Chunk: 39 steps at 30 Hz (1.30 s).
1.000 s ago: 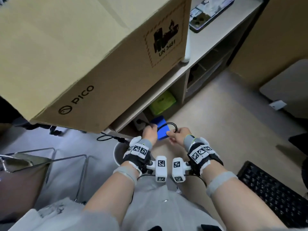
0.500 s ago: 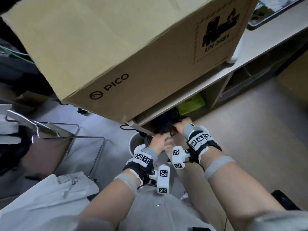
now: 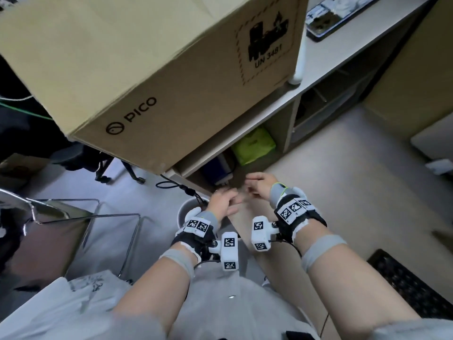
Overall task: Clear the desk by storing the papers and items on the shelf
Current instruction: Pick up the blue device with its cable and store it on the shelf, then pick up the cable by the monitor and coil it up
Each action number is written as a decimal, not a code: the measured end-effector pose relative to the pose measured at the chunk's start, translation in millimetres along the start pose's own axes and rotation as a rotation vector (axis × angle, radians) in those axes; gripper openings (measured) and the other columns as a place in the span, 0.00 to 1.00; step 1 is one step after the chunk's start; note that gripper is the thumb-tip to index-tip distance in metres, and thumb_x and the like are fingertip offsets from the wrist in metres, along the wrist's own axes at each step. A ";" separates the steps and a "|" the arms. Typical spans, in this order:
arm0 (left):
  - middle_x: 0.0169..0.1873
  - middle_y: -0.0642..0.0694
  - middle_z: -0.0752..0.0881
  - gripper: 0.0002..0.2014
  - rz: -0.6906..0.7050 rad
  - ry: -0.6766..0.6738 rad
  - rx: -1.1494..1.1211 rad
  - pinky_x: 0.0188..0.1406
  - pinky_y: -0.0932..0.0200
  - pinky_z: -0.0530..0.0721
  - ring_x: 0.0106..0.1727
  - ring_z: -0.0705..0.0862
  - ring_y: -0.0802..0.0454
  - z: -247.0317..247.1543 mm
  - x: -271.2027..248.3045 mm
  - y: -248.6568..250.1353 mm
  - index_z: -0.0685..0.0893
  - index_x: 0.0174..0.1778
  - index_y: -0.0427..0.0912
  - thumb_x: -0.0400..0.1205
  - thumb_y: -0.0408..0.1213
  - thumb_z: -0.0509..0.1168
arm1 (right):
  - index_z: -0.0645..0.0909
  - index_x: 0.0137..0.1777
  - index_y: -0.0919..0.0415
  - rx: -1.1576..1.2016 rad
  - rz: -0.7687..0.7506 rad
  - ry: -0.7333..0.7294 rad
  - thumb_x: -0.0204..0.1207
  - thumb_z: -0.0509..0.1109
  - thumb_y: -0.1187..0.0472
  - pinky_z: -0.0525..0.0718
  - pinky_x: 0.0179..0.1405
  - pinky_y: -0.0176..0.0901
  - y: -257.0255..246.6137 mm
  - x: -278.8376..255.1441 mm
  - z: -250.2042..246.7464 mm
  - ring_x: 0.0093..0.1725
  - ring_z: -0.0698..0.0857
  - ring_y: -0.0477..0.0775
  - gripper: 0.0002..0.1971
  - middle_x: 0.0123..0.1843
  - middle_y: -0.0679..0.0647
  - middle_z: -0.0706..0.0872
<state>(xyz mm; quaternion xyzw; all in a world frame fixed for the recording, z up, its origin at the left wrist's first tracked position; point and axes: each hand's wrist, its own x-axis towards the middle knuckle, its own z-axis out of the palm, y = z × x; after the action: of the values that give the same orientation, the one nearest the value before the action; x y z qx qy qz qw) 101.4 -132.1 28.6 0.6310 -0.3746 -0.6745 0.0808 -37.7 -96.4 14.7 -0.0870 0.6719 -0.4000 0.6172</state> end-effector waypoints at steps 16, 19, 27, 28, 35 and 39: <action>0.42 0.48 0.87 0.13 0.104 -0.533 0.411 0.38 0.59 0.77 0.36 0.84 0.51 182.5 -119.6 -66.9 0.78 0.63 0.43 0.82 0.30 0.63 | 0.80 0.69 0.61 0.582 -0.066 0.506 0.79 0.71 0.64 0.84 0.51 0.43 145.3 -227.6 -158.2 0.41 0.84 0.49 0.19 0.53 0.55 0.86; 0.41 0.45 0.86 0.11 0.115 -0.648 0.476 0.36 0.60 0.77 0.35 0.83 0.51 215.7 -141.9 -80.6 0.78 0.61 0.41 0.83 0.28 0.62 | 0.81 0.65 0.58 0.689 -0.090 0.633 0.80 0.69 0.62 0.85 0.54 0.43 168.3 -259.0 -175.7 0.43 0.84 0.50 0.14 0.55 0.56 0.87; 0.40 0.45 0.87 0.07 0.054 -0.847 0.664 0.39 0.56 0.81 0.29 0.83 0.54 281.3 -192.2 -150.7 0.80 0.49 0.44 0.82 0.28 0.61 | 0.80 0.69 0.59 0.884 -0.028 0.913 0.82 0.67 0.59 0.86 0.55 0.44 247.9 -347.2 -192.8 0.41 0.85 0.47 0.16 0.61 0.56 0.87; 0.39 0.45 0.87 0.07 0.059 -0.878 0.701 0.37 0.58 0.80 0.30 0.84 0.53 294.0 -206.8 -162.1 0.80 0.49 0.45 0.82 0.28 0.61 | 0.80 0.68 0.58 0.915 -0.033 0.952 0.82 0.67 0.59 0.86 0.54 0.43 262.1 -362.2 -200.0 0.42 0.86 0.47 0.15 0.62 0.56 0.87; 0.36 0.48 0.85 0.07 0.096 -0.927 0.766 0.29 0.64 0.73 0.26 0.82 0.57 346.5 -246.8 -197.9 0.78 0.53 0.43 0.83 0.28 0.58 | 0.81 0.66 0.58 1.036 -0.039 1.121 0.81 0.66 0.63 0.87 0.49 0.41 306.4 -407.5 -245.3 0.37 0.84 0.46 0.14 0.53 0.54 0.87; 0.36 0.48 0.84 0.06 0.117 -0.919 0.761 0.29 0.64 0.69 0.32 0.79 0.53 400.2 -281.4 -241.9 0.76 0.51 0.44 0.86 0.30 0.55 | 0.83 0.65 0.58 1.050 0.011 1.189 0.82 0.64 0.67 0.86 0.37 0.35 362.0 -439.6 -310.0 0.33 0.80 0.46 0.14 0.47 0.53 0.86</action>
<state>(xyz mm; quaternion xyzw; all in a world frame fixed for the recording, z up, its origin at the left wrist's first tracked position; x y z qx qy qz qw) -121.8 364.0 73.5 0.2377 -0.6206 -0.6911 -0.2840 -82.0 546.1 89.8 0.4472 0.6127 -0.6411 0.1170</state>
